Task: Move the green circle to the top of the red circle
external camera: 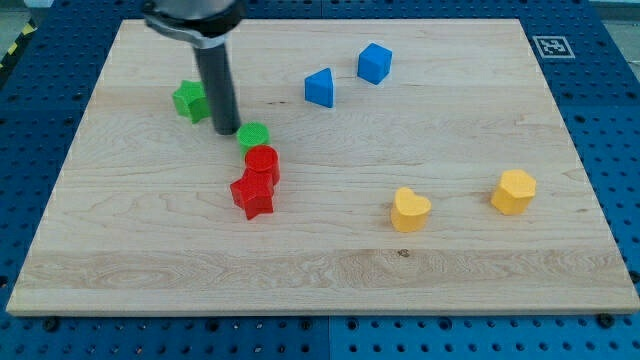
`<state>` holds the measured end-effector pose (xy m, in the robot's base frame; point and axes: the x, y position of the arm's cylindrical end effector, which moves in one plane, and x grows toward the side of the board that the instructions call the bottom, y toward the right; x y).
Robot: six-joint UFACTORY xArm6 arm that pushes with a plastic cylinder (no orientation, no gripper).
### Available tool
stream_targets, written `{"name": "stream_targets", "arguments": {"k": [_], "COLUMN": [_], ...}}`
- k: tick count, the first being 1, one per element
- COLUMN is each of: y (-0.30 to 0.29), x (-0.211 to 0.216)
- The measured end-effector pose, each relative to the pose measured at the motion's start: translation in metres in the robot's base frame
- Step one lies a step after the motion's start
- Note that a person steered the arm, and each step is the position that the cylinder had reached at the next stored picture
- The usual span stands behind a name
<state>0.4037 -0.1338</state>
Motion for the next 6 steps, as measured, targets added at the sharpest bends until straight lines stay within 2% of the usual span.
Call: {"name": "stream_targets", "arguments": {"k": [2, 6], "y": [0.008, 0.036], "x": [0.017, 0.02]}}
